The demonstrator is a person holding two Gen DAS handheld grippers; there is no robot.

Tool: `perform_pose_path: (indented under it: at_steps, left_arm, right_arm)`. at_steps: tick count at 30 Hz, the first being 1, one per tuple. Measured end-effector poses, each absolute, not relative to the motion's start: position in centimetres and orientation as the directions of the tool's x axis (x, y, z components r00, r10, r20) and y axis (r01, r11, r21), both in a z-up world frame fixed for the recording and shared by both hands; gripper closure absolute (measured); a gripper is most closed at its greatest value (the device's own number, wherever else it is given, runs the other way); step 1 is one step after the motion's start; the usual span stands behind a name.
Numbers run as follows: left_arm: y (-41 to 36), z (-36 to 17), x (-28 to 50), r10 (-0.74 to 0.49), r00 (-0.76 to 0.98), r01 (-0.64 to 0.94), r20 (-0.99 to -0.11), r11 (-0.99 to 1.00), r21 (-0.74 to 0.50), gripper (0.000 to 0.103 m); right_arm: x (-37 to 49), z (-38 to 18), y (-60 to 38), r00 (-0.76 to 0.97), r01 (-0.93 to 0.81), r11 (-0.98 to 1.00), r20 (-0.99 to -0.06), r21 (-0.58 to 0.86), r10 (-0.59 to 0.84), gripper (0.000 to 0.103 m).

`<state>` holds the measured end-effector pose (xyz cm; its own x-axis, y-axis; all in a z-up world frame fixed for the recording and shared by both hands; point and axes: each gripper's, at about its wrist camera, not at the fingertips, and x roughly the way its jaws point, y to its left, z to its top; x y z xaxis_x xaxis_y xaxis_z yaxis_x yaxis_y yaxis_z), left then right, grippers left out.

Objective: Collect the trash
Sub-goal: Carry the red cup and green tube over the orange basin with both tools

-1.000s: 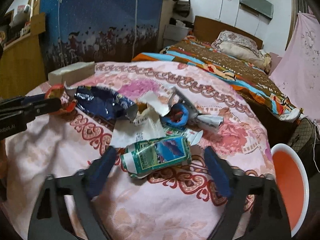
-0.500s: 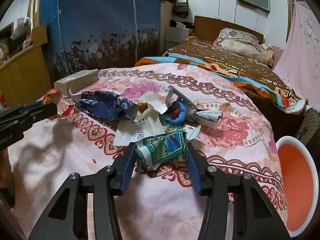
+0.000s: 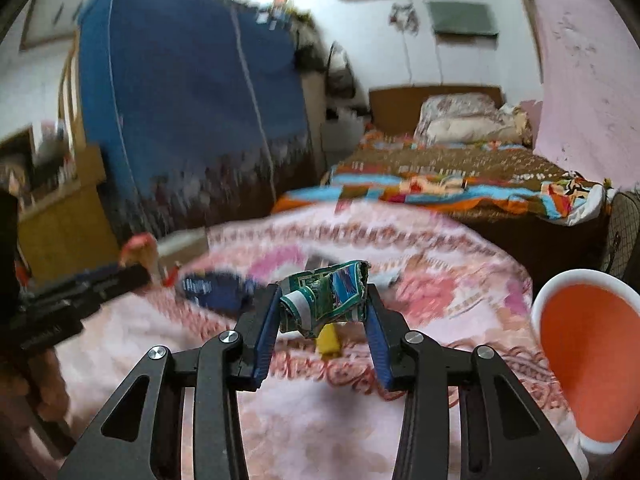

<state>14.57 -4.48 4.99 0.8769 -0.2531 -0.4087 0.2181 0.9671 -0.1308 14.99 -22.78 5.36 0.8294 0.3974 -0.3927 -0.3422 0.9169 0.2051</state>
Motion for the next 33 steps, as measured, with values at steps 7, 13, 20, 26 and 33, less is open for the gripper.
perform_pose_path:
  at_steps: [7,13,20,26,33]
  left_arm:
    - [-9.2,7.8,15.1,-0.375,0.882,0.367,-0.286,0.927,-0.081,0.082]
    - [-13.7,9.4,16.3,-0.496,0.835,0.498,-0.238,0.865,-0.055,0.082]
    - [-18.8,9.4,18.0,-0.588,0.761,0.594,-0.274,0.801,-0.071,0.083]
    - [-19.1,8.3,18.3,-0.584,0.731,0.590,-0.353,0.801,-0.103,0.083]
    - [-15.5,6.0,17.4,-0.456,0.742,0.470,-0.491,0.877,-0.106,0.073]
  right_arm:
    - [12.0,8.4,-26.5,0.953,-0.236,0.956,-0.149,0.174,0.263,0.063]
    - [10.3,9.8,-29.5,0.997,-0.063,0.990,-0.035,0.127,0.068,0.062]
    - [10.7,9.4,-34.4,0.996,0.078,0.978,-0.057,0.192,-0.068,0.062]
    - [11.0,7.9,-37.1,0.987,0.127,0.963,-0.130,0.236,-0.098,0.062]
    - [12.3,6.8,-36.1,0.969,0.006,0.958,-0.237,0.288,0.065,0.062]
